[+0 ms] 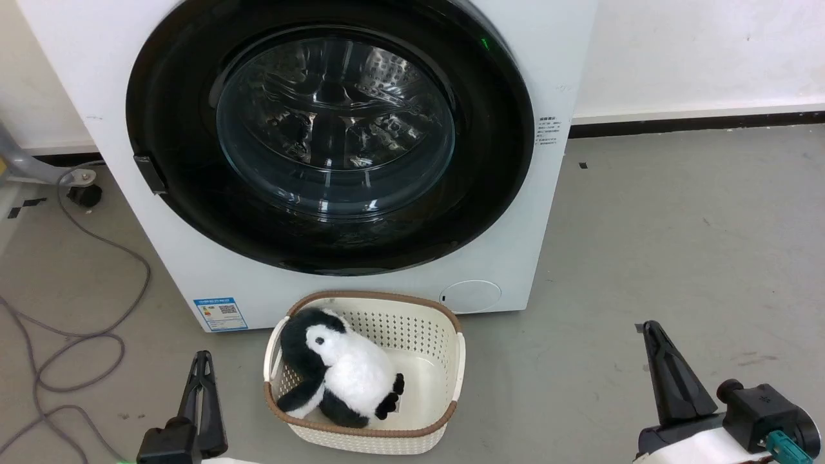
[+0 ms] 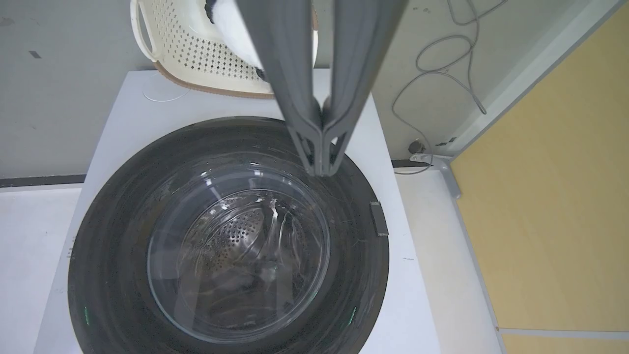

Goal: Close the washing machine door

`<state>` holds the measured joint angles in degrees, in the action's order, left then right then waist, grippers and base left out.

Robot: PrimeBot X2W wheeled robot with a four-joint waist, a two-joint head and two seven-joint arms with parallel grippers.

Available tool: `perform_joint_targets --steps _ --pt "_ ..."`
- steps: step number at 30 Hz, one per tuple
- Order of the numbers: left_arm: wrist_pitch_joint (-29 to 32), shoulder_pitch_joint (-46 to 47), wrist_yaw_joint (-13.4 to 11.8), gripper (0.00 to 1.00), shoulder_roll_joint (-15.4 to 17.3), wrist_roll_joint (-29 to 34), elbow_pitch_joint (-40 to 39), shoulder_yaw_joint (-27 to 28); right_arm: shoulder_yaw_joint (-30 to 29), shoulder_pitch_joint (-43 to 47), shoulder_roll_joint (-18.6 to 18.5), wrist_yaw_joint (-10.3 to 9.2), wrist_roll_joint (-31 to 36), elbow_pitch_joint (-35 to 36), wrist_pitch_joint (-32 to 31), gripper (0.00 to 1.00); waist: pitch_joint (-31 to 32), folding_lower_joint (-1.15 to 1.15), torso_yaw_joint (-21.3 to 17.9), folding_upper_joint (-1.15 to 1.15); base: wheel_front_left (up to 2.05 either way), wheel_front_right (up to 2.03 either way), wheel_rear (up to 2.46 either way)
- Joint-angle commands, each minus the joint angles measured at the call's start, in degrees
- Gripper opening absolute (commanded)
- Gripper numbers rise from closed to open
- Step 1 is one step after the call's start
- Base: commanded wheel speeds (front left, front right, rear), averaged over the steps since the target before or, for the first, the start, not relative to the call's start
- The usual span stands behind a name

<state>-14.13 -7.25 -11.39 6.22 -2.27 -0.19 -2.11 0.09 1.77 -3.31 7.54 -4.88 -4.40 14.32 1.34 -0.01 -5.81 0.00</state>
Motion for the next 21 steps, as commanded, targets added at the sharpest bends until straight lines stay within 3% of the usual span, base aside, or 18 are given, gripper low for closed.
perform_joint_targets --steps 1,21 --pt "0.18 0.34 0.40 0.00 -0.12 0.11 0.01 0.11 0.00 -0.09 0.02 0.00 0.24 0.23 -0.32 0.00 -0.02 0.01 0.06 0.00 0.00 0.00 0.00" --pt "2.52 1.49 2.24 0.00 -0.66 0.47 0.04 0.45 -0.02 -0.37 0.09 -0.01 1.02 0.93 -2.67 0.00 -0.24 0.01 1.03 0.00 0.00 0.00 0.00"
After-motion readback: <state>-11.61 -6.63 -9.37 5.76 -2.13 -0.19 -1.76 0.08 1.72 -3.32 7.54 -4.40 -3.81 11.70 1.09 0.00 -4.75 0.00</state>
